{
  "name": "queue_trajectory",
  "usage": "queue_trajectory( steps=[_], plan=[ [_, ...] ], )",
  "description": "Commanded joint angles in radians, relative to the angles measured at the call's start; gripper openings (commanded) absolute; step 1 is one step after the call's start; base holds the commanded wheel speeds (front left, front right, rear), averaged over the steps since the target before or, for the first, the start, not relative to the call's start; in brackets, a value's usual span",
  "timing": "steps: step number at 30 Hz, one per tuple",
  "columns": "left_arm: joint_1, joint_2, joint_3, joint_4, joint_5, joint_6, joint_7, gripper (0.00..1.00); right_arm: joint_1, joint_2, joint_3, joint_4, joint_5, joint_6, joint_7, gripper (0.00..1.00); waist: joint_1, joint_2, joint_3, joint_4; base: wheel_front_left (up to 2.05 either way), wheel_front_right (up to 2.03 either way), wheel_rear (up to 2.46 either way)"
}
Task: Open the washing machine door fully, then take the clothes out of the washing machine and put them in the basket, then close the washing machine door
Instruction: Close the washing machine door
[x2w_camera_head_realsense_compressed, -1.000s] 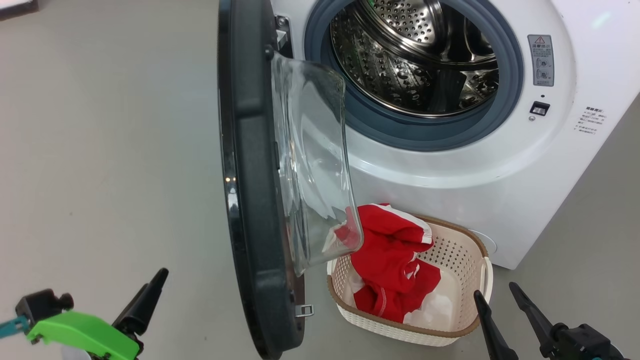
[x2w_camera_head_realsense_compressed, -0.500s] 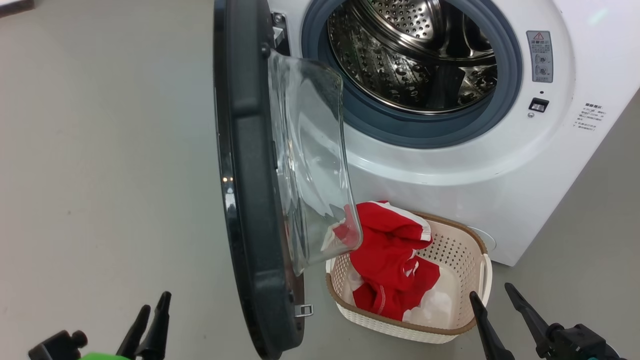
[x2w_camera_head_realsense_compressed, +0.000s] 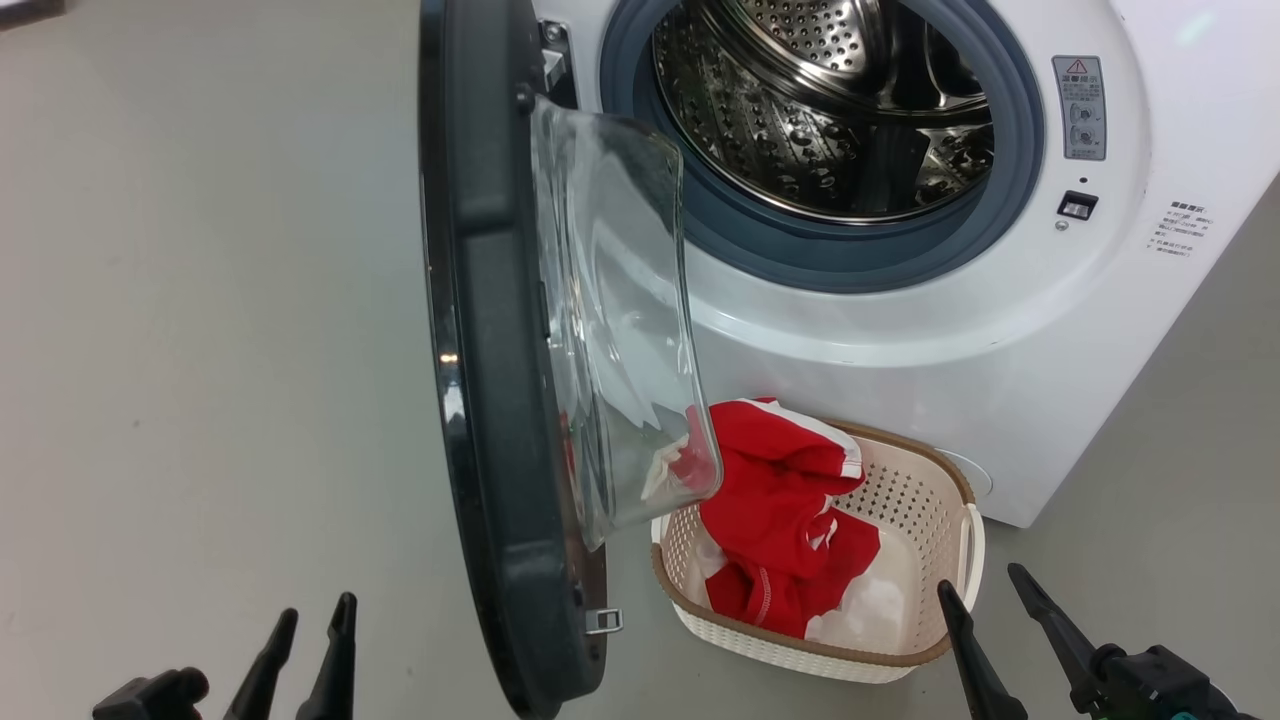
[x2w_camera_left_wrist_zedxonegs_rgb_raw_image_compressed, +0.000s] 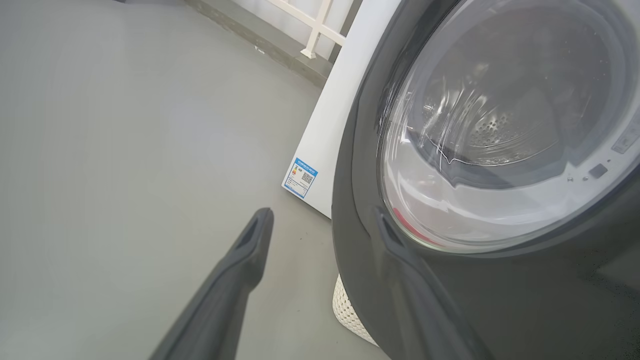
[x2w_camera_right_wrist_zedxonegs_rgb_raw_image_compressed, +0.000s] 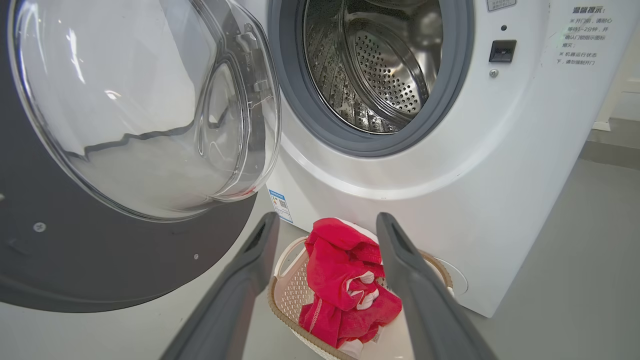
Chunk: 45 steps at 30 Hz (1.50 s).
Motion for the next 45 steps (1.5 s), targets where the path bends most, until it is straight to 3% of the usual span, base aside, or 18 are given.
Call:
queue_trajectory(
  steps=[1, 10, 19, 45],
  plan=[
    [-0.009, 0.013, 0.058, -0.028, 0.038, -0.006, -0.012, 1.0, -0.04, -0.014, 0.022, -0.021, -0.003, 0.007, -0.006, 1.0, 0.0, 0.0, 0.001, -0.001, 0.0, 0.0, 0.0],
    [0.043, -0.077, 0.175, -0.127, 0.372, -0.006, -0.012, 1.0, -0.044, -0.014, 0.024, -0.019, -0.002, 0.007, -0.006, 1.0, 0.0, 0.0, -0.003, -0.006, 0.0, 0.0, 0.0],
    [0.084, -0.13, 0.232, -0.244, 0.585, -0.006, -0.012, 1.0, -0.049, -0.015, 0.024, -0.021, 0.0, 0.007, -0.006, 1.0, 0.0, 0.0, -0.001, -0.007, 0.0, 0.0, 0.0],
    [0.102, -0.163, 0.252, -0.253, 0.635, -0.006, -0.012, 1.0, -0.053, -0.01, 0.023, -0.019, -0.002, 0.007, -0.006, 1.0, 0.0, 0.0, -0.002, -0.014, 0.0, 0.0, 0.0]
  ],
)
